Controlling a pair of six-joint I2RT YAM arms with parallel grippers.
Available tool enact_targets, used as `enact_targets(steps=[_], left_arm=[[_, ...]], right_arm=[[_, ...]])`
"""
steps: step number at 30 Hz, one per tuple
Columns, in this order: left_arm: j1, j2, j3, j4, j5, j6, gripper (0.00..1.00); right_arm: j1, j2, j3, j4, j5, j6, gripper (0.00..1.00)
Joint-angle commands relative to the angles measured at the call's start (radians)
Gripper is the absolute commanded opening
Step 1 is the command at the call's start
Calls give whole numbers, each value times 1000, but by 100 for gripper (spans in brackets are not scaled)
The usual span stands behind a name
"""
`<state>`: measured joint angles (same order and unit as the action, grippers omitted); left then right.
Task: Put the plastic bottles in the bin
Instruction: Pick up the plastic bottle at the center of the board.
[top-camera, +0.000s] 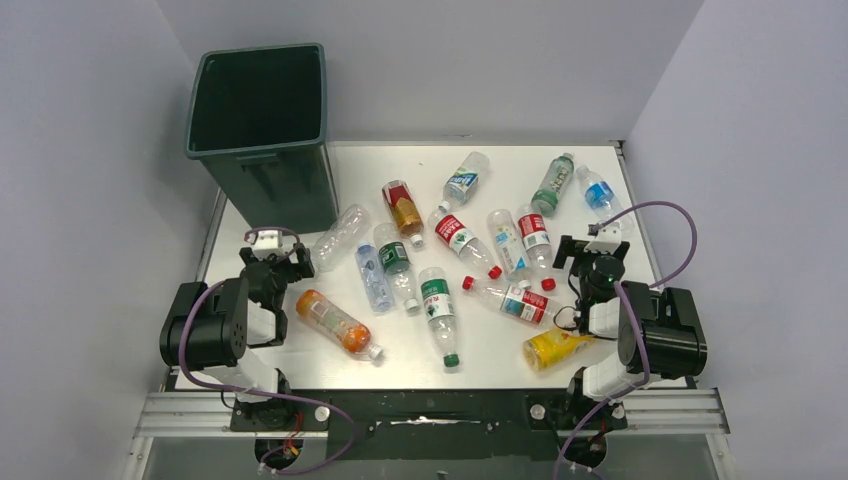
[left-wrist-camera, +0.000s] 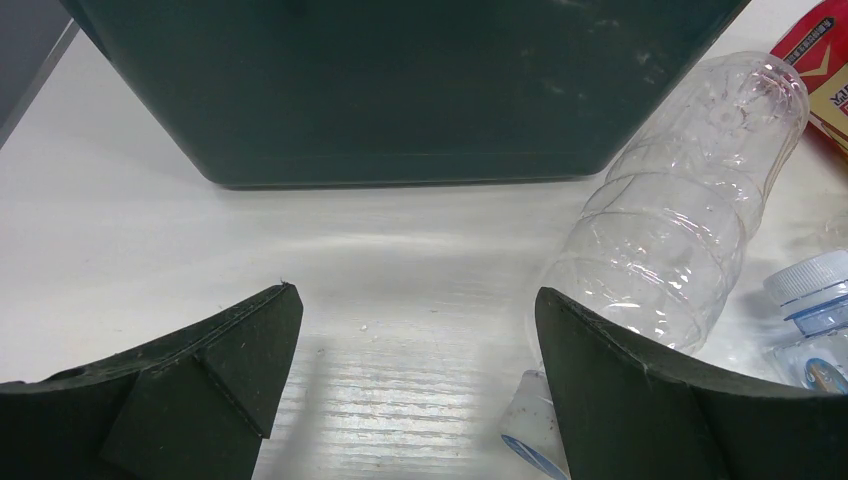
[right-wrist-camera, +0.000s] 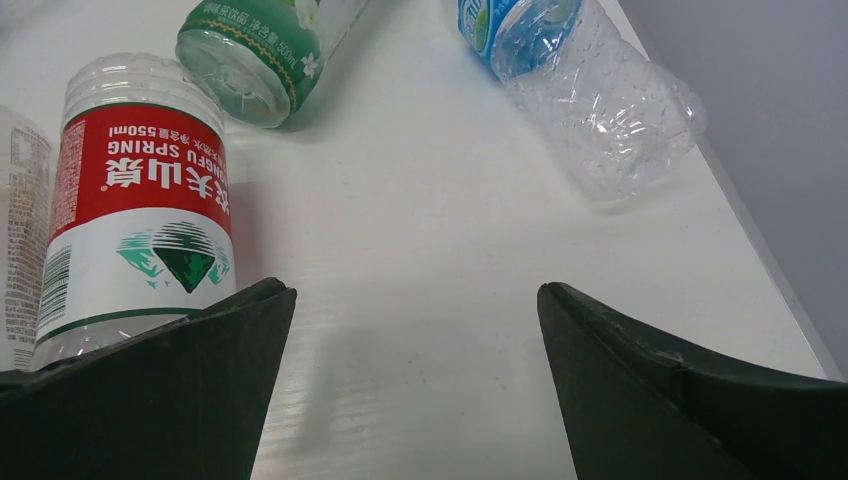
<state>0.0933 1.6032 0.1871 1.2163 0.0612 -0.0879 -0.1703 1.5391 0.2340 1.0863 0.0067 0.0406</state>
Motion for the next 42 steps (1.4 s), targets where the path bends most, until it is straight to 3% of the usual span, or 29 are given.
enact_targets(steps=[1, 15, 19, 23, 25, 31, 37, 42], left_arm=[[0, -2, 23, 69, 6, 14, 88], [3, -5, 20, 74, 8, 13, 88], [4, -48, -14, 91, 75, 41, 88], [3, -92, -96, 210, 44, 28, 88], [-8, -136, -96, 174, 59, 40, 88], [-94, -303, -6, -165, 26, 85, 88], [-133, -474, -8, -257, -1, 56, 88], [-151, -594, 80, -442, 52, 28, 88]], right_arm=[[-1, -7, 22, 56, 1, -6, 98], [1, -7, 19, 60, 1, -6, 98], [14, -21, -51, 173, -77, -59, 98], [18, -61, -82, 209, -73, -56, 98], [18, -156, -86, 119, -65, -52, 98], [22, -445, 1, -233, -122, -93, 98], [31, -652, 93, -486, -204, -91, 98], [35, -761, 183, -661, -261, -99, 98]])
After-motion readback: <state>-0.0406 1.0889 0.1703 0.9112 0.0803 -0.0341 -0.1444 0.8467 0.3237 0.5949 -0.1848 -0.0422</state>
